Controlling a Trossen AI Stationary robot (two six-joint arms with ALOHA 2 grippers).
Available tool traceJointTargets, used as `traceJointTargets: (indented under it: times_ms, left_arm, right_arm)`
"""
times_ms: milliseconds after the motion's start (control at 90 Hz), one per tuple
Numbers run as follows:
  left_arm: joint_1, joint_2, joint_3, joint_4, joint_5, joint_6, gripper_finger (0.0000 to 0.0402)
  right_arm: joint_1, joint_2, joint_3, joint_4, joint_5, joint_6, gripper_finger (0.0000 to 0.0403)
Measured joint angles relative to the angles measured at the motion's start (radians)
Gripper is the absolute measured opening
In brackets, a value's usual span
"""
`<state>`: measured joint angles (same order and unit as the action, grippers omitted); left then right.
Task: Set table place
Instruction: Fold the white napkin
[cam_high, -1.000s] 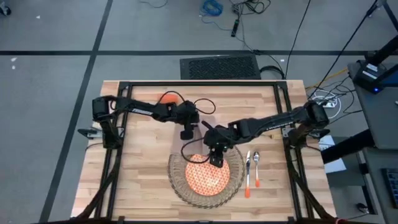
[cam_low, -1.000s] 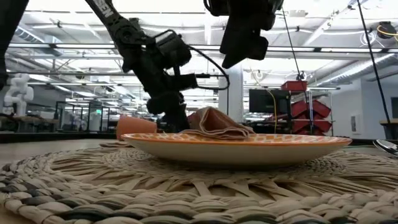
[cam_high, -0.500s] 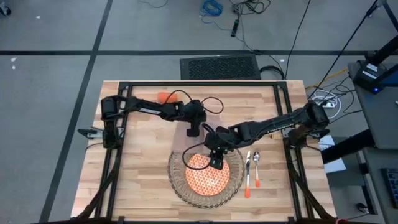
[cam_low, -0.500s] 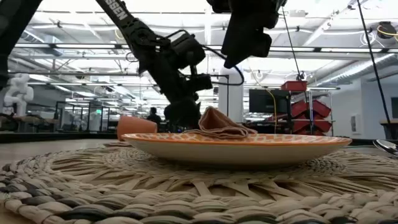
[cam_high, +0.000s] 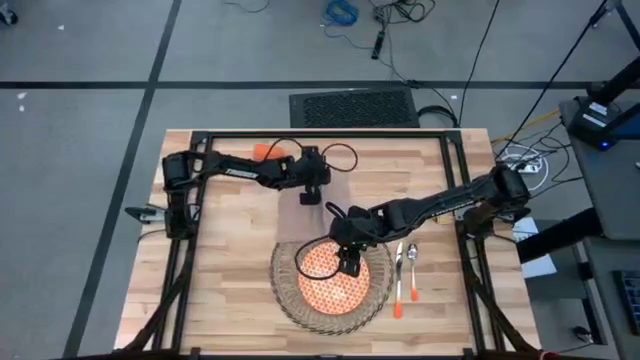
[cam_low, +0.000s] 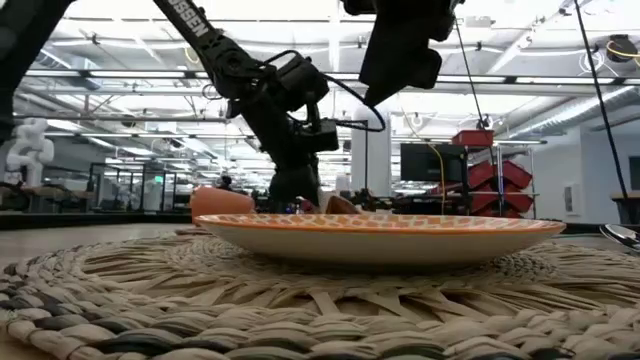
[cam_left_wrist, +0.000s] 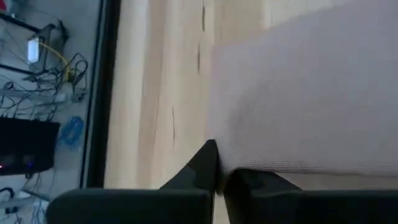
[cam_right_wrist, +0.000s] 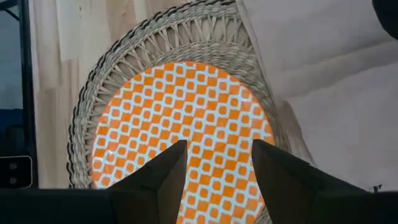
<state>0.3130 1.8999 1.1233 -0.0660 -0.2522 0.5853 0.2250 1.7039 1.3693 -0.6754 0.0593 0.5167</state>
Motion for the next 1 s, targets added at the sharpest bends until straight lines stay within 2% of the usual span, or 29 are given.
traceJointTargets:
  times_ms: [189,356,467,789,1000]
  left_arm:
    - [0.003,0.0,0.0,-0.05,-0.087,0.005,0.0045]
    - [0.007,0.0,0.0,-0.049,-0.136,0.004,0.0088]
    - [0.008,0.0,0.0,-0.057,-0.156,0.0,0.0111]
    - [0.007,-0.001,0.0,-0.128,-0.241,-0.029,0.0165]
    - [-0.001,-0.002,0.0,-0.171,-0.312,-0.056,0.0205]
  right_arm:
    - [0.0,0.0,0.0,-0.054,0.08,0.039,0.0169]
    - [0.0,0.0,0.0,-0.045,0.103,0.048,0.0169]
    - [-0.005,0.0,-0.024,0.008,0.133,0.056,0.0169]
    - [-0.061,0.023,-0.195,0.234,0.13,0.041,0.0169]
    - [-0.1,0.085,-0.227,0.26,0.125,-0.023,0.0169]
